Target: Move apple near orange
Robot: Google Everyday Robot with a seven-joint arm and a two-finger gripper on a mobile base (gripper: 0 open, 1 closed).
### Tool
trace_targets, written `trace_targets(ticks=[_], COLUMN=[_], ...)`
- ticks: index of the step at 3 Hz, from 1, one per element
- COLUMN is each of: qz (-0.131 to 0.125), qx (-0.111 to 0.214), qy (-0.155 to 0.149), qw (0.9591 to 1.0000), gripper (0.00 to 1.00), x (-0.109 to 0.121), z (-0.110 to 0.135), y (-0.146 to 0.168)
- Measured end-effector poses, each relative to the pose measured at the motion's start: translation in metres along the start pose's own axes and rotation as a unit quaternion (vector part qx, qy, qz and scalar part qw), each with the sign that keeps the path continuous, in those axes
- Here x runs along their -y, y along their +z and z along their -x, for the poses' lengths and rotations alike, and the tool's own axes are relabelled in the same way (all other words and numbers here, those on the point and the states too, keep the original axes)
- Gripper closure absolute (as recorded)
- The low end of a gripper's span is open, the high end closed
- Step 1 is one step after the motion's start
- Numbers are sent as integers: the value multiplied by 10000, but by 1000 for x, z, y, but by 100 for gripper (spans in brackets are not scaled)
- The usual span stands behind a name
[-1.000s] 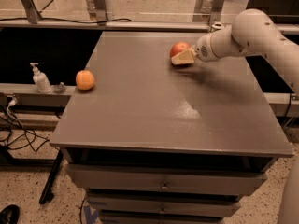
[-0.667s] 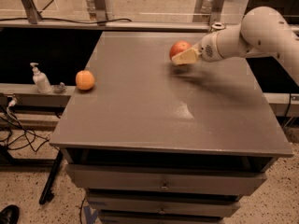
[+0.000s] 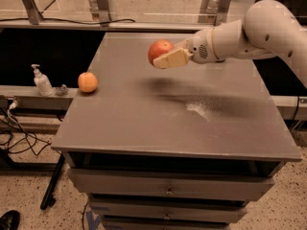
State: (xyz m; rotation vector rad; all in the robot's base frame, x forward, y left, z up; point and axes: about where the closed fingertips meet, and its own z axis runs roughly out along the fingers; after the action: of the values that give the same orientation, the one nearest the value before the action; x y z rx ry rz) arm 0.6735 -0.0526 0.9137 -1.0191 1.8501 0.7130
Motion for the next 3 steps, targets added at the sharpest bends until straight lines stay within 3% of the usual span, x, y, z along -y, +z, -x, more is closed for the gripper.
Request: trace_targets(ticks=[1,3], qz=[737,857], qx=[90,88], qy=[-484,-500], qw=[9961,9950], gripper=[100,100], x=[-71,-75], z=[24,22], y=[29,38])
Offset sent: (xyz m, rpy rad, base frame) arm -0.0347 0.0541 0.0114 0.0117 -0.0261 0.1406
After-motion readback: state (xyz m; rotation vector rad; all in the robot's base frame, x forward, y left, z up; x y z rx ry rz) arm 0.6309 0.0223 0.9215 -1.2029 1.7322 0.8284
